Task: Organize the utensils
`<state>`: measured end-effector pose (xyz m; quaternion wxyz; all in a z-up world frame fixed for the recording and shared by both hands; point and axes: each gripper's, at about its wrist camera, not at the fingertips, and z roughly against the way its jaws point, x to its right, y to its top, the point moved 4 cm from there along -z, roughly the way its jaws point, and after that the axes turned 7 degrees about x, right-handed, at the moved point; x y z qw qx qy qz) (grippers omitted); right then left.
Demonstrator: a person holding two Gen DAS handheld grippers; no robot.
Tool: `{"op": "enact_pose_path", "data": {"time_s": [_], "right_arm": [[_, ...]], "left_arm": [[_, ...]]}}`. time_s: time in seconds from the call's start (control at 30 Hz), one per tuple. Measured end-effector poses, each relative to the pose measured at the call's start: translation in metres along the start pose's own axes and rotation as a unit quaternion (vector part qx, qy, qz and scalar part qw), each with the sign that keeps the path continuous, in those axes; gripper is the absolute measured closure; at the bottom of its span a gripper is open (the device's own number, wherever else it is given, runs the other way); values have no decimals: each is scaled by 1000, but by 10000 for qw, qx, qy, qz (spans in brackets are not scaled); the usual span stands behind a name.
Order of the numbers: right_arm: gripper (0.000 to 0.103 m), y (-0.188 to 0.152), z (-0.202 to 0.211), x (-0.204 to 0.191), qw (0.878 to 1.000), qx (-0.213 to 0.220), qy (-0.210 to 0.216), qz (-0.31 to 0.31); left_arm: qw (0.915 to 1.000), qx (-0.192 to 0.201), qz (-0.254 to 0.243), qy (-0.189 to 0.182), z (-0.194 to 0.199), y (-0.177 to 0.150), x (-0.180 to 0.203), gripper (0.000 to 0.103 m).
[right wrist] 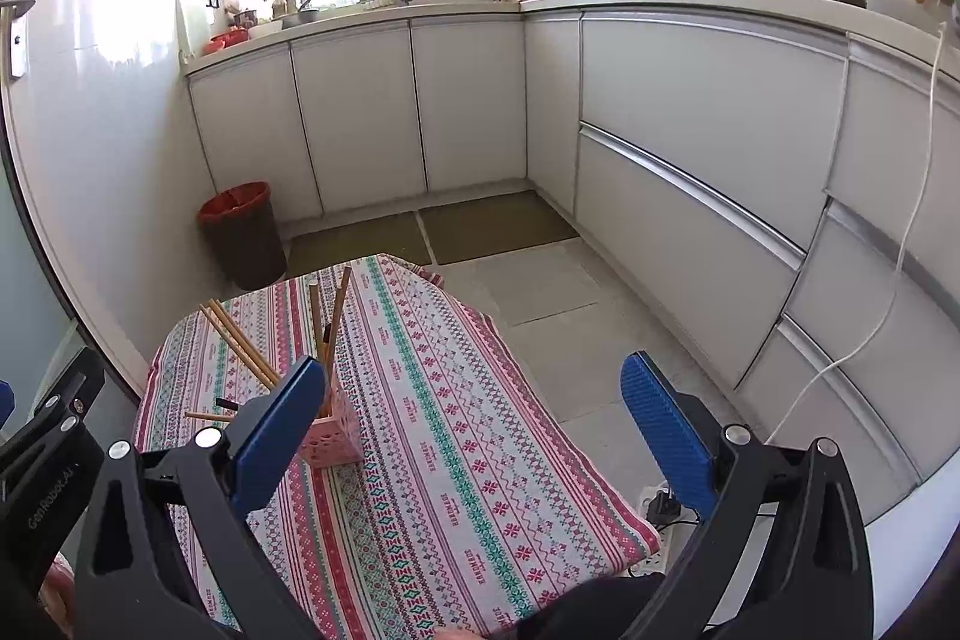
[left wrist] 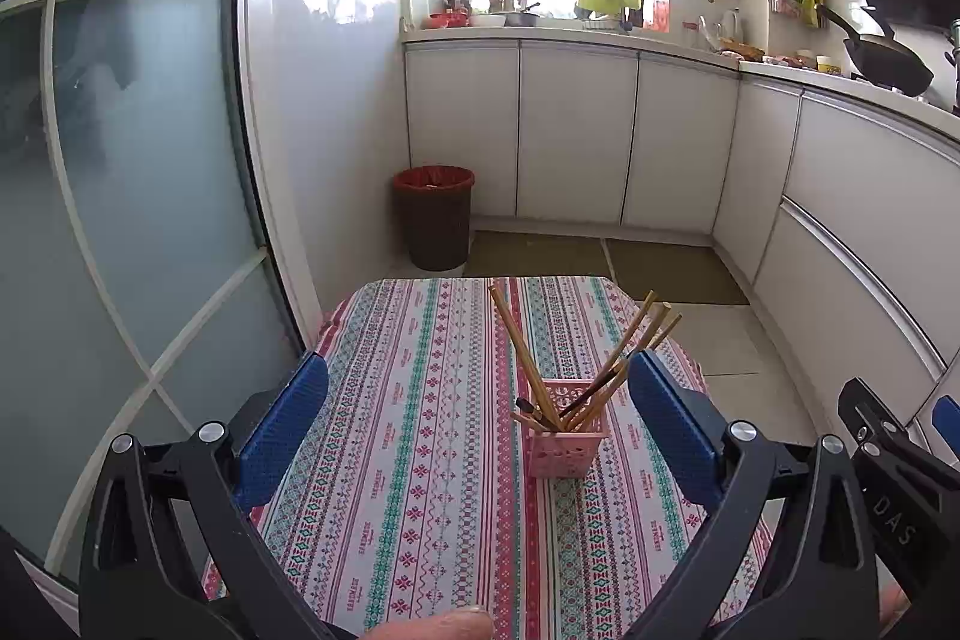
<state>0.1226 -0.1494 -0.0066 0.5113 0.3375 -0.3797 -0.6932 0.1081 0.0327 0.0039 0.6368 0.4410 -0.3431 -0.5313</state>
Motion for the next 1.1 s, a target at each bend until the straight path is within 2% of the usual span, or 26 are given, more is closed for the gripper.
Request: {"op": "enact_pose_path", "data": {"time_s": [0.43,0.8,1.1], "right_arm": [[7,-3,-3,-2,10000,-51,4,31],[7,-4,-5,-4,9999,-96,23,37],[7,-3,-5,-3,10000,-83,-18,7]], "left_arm": [[10000,-55,4,-29,-2,-1,1,7],[9993,215,-157,-262,3,-3,9,8],[9996,57,-217,-191,-1,-4,8,7]]}}
